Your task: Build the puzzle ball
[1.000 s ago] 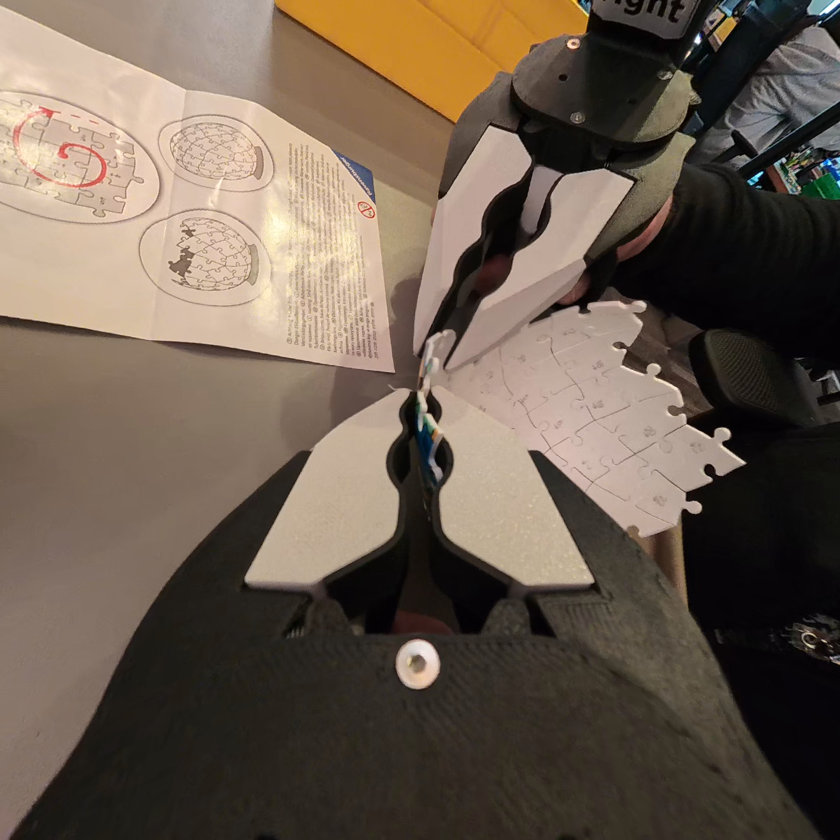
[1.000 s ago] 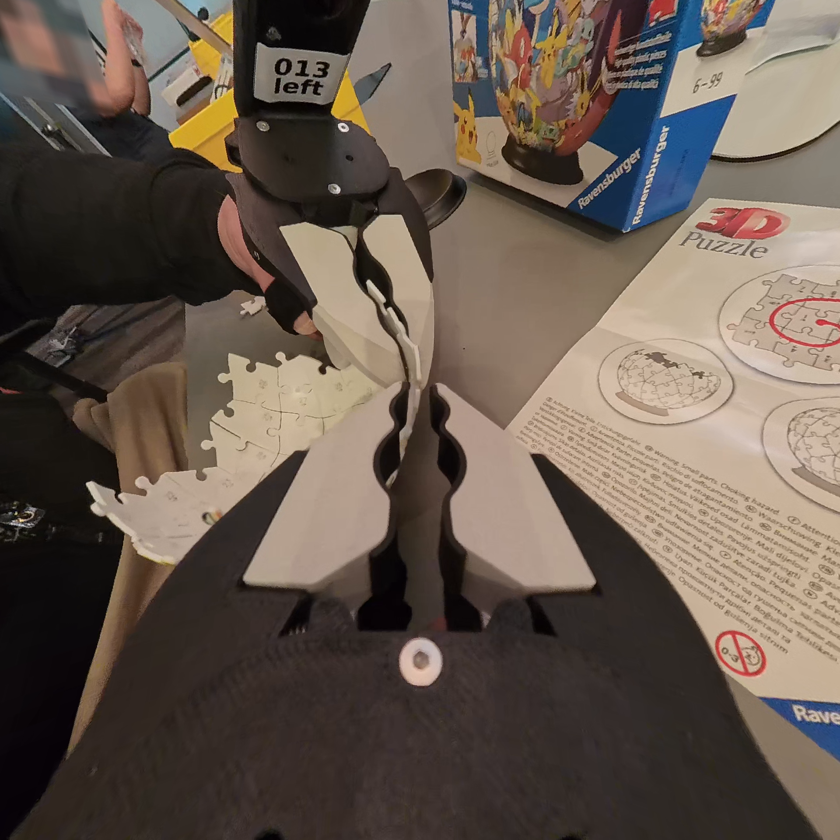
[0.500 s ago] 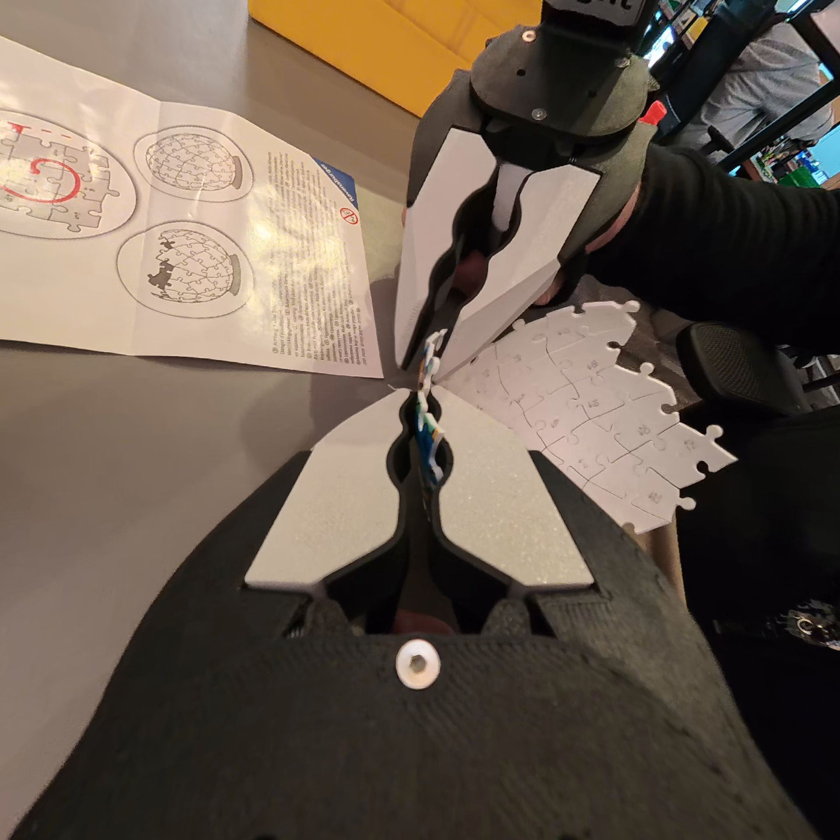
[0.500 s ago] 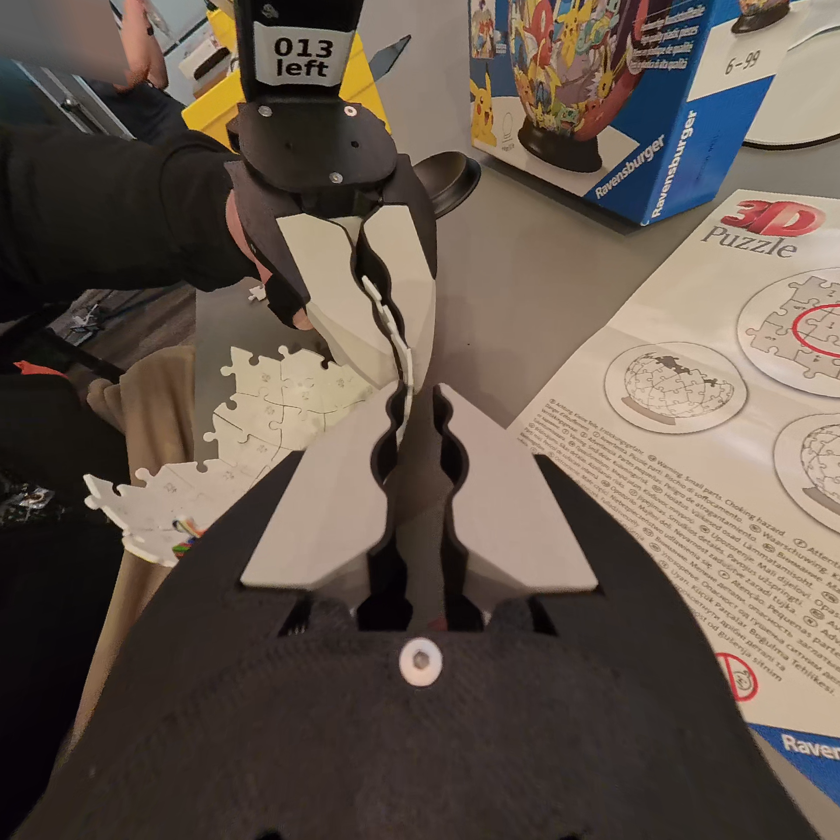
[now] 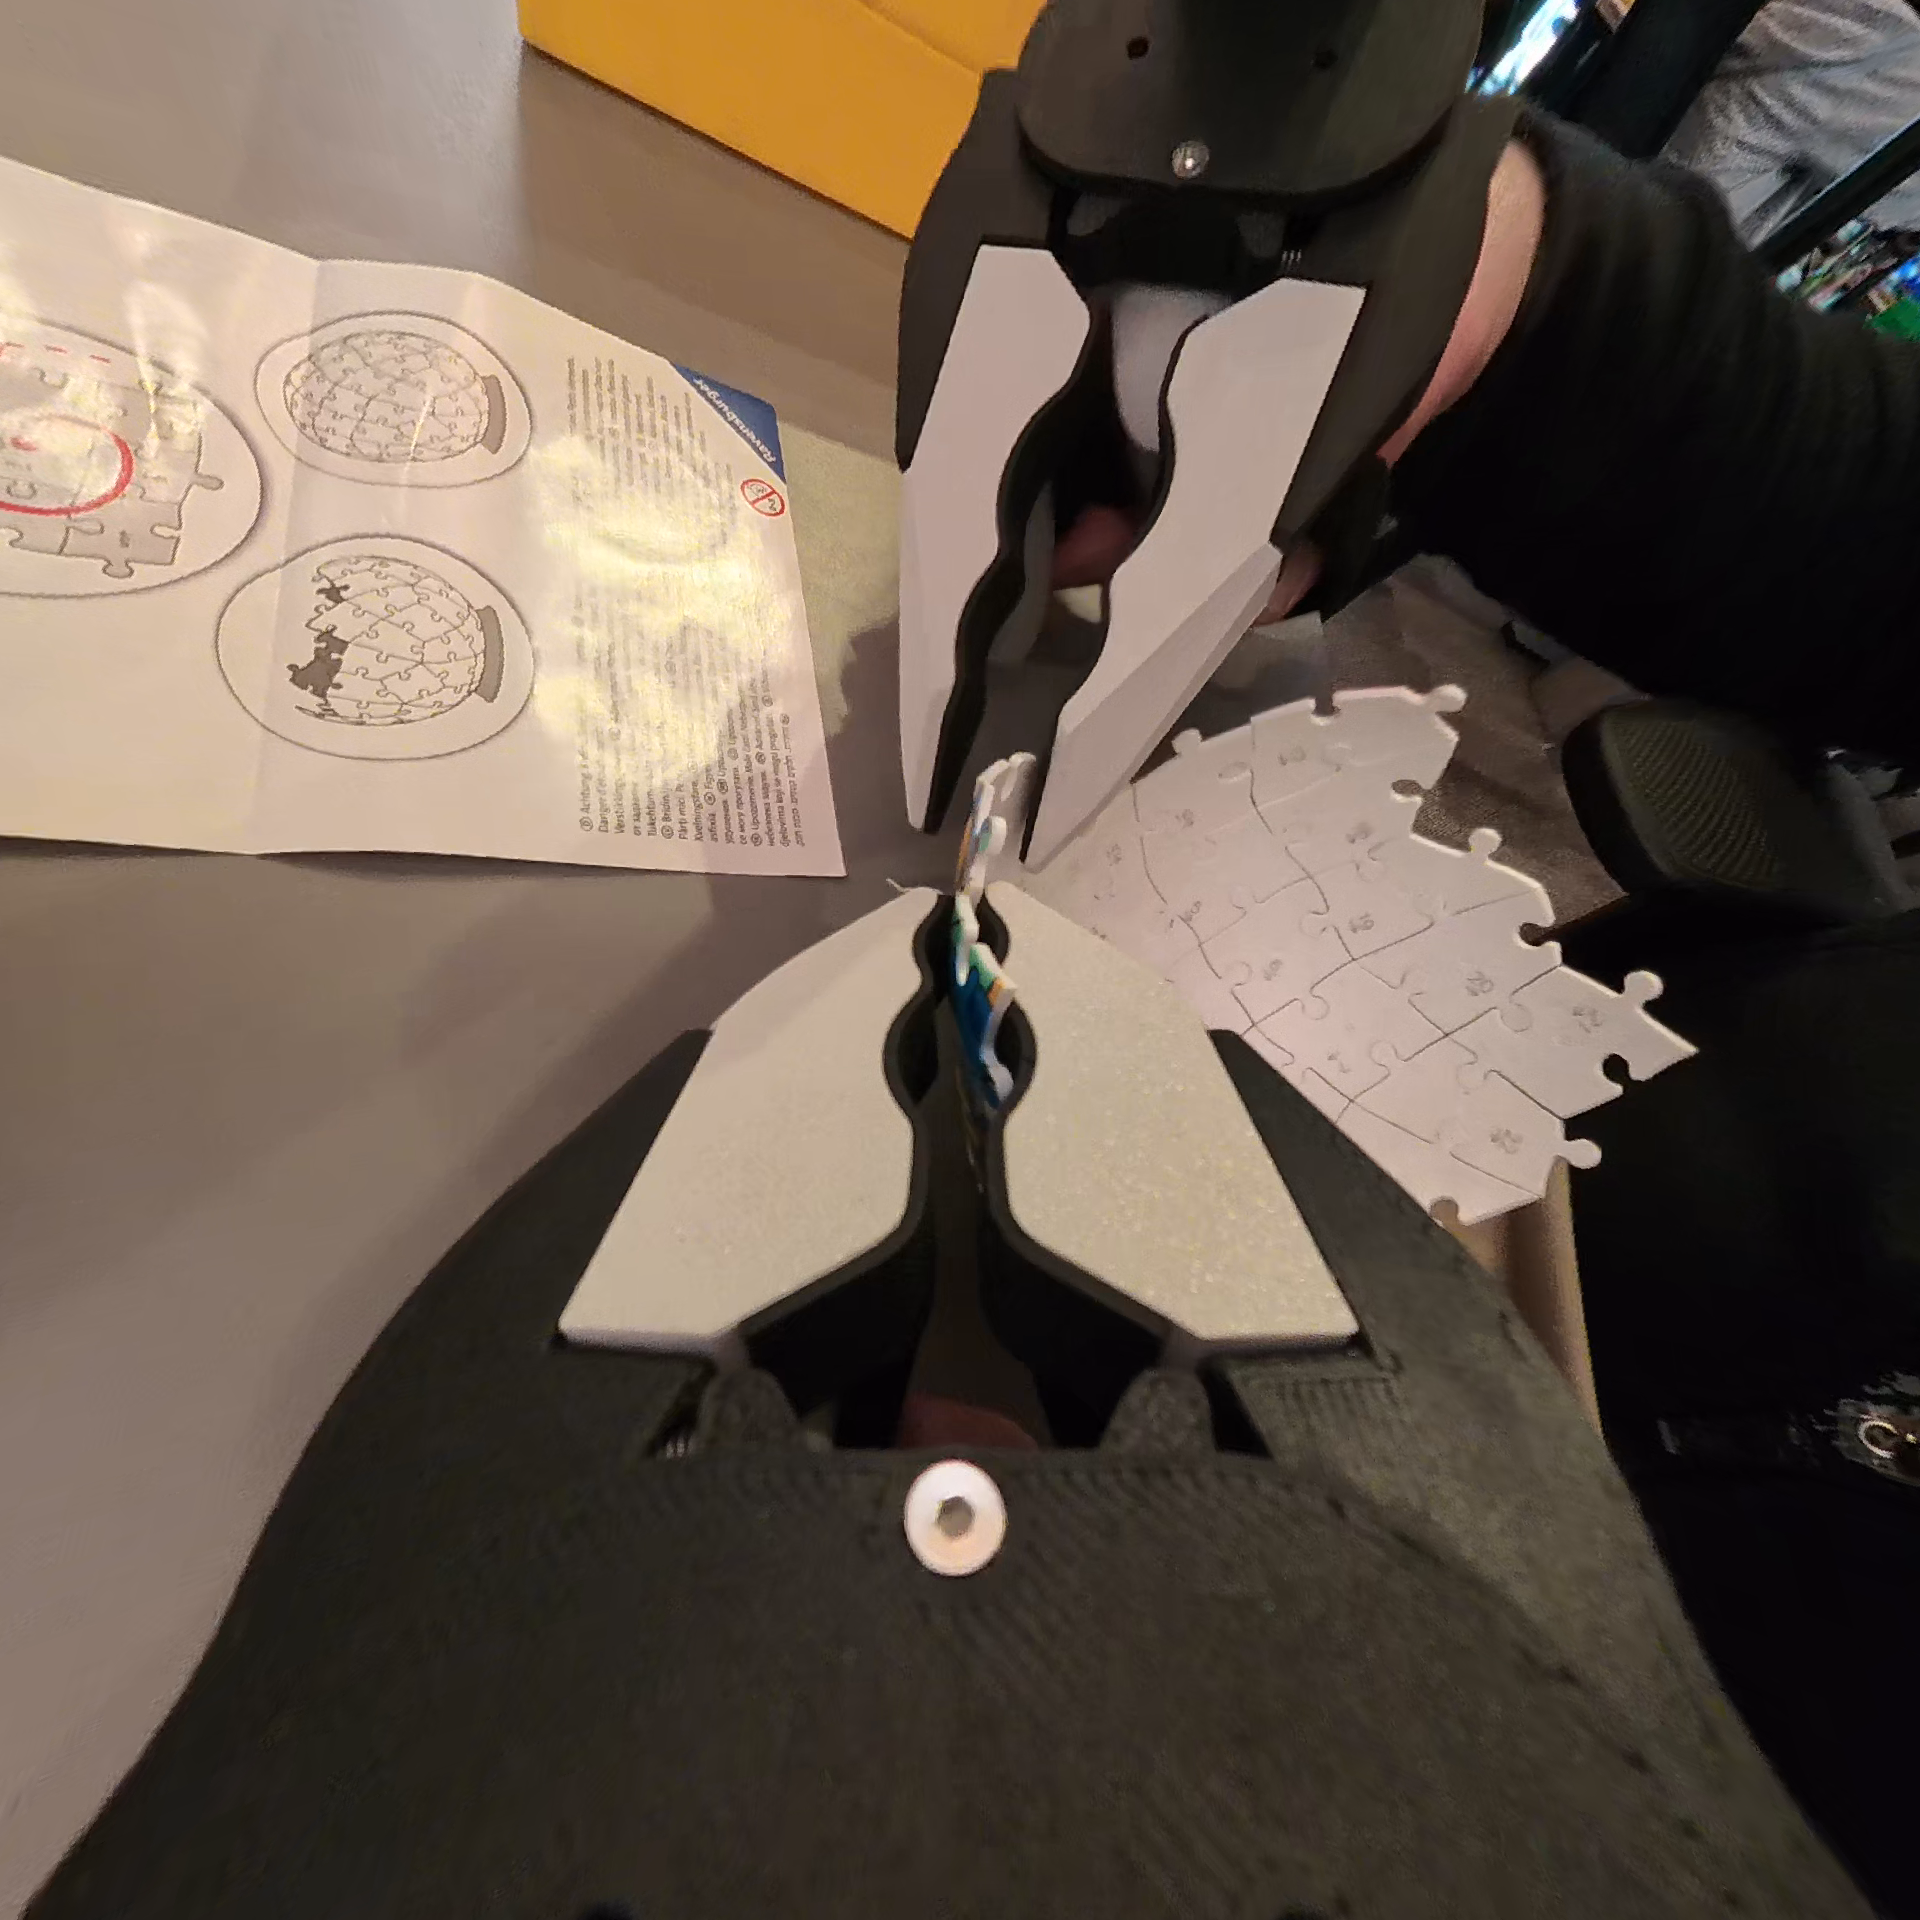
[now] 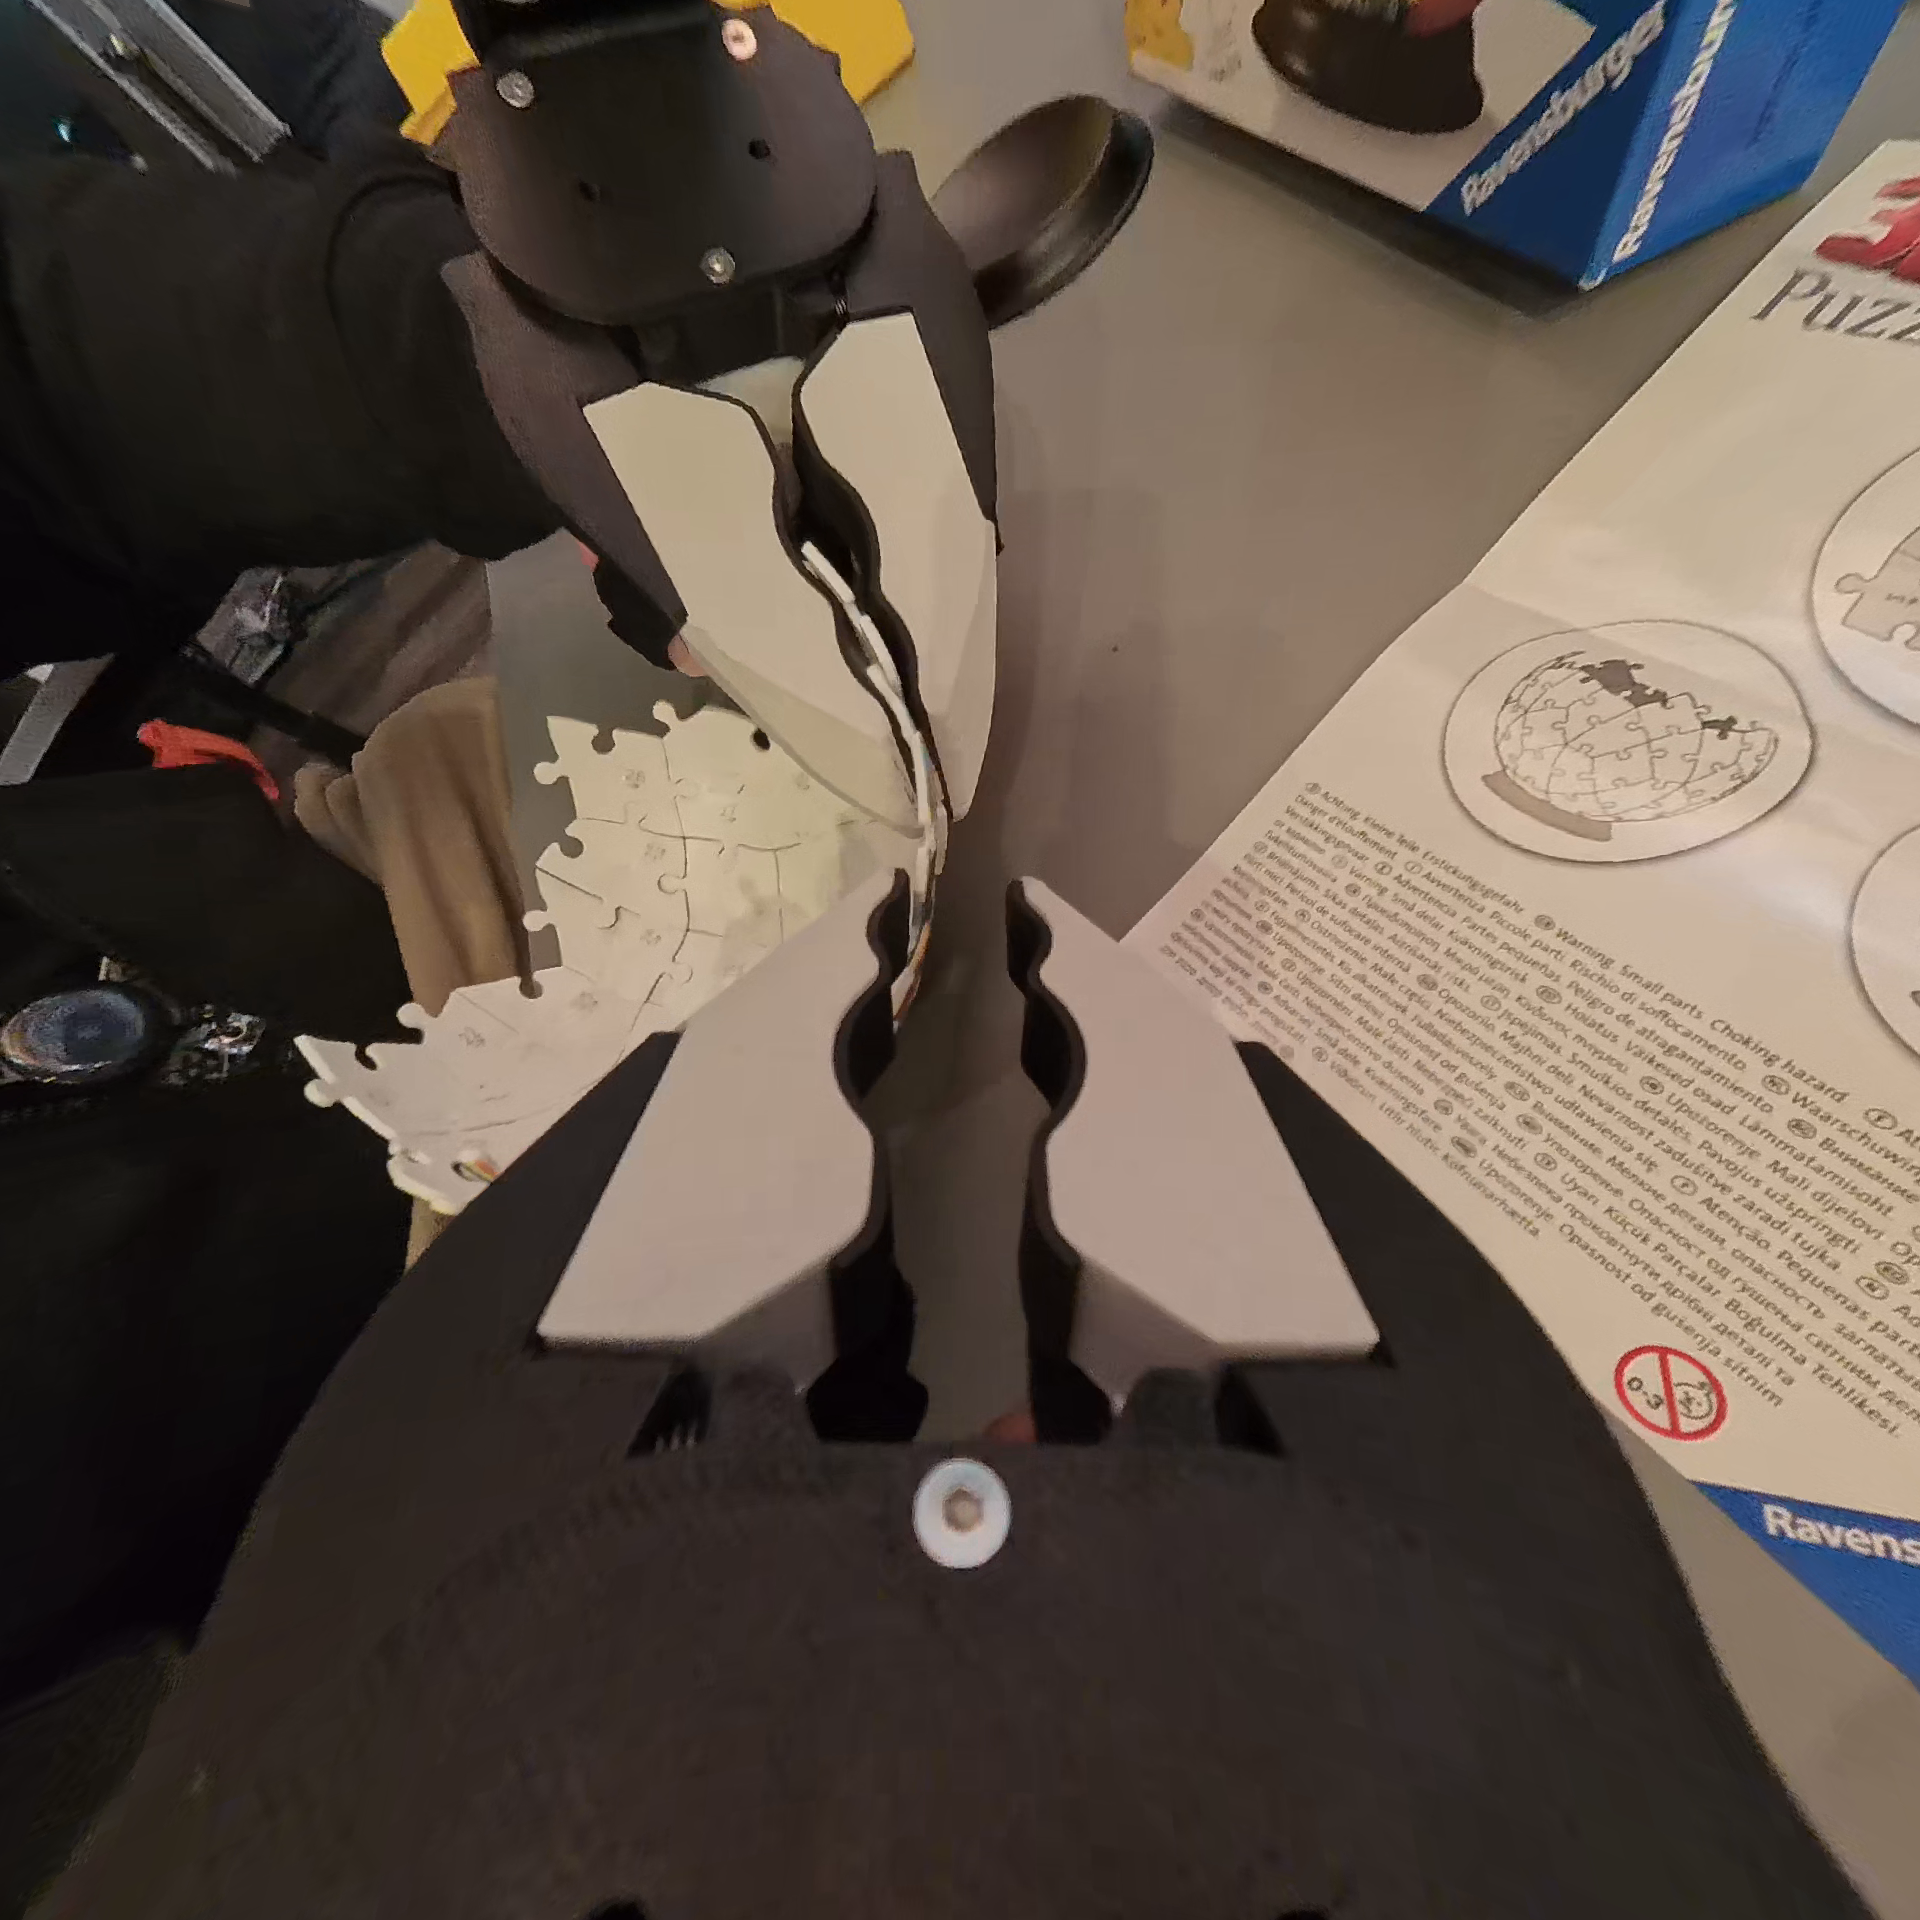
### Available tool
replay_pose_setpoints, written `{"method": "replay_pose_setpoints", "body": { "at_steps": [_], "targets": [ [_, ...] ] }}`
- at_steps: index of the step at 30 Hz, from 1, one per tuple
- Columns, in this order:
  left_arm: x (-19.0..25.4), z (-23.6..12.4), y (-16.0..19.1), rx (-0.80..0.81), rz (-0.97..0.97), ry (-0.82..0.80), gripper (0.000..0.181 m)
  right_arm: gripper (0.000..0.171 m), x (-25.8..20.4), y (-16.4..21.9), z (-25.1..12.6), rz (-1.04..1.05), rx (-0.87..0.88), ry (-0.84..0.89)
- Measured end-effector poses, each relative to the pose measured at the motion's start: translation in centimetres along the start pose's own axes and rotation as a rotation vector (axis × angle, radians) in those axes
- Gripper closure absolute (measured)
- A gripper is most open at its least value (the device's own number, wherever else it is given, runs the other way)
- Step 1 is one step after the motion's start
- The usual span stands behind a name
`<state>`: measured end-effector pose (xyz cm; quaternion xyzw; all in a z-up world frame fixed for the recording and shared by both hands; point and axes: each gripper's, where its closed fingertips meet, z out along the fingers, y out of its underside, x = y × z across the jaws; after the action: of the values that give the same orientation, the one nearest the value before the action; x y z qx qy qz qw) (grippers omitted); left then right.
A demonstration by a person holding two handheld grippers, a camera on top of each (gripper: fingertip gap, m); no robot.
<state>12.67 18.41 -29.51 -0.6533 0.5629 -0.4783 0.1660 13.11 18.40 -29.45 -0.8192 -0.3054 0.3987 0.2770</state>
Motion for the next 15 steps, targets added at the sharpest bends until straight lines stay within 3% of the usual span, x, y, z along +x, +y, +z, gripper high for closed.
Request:
{"method": "replay_pose_setpoints", "body": {
  "at_steps": [8, 11, 15],
  "targets": [
    [0.1, 0.0, -0.4, 0.014, 0.051, -0.048, 0.178, 0.152, -0.5, 1.1, 0.0, -0.032, -0.185, 0.059],
    [0.1, 0.0, -0.5, 0.018, 0.075, -0.065, 0.178, 0.168, -0.6, 1.2, 0.3, -0.051, -0.21, 0.079],
    [0.2, -0.2, -0.6, 0.031, 0.113, -0.084, 0.178, 0.171, -0.5, 1.1, 0.4, -0.081, -0.219, 0.123]
  ]
}}
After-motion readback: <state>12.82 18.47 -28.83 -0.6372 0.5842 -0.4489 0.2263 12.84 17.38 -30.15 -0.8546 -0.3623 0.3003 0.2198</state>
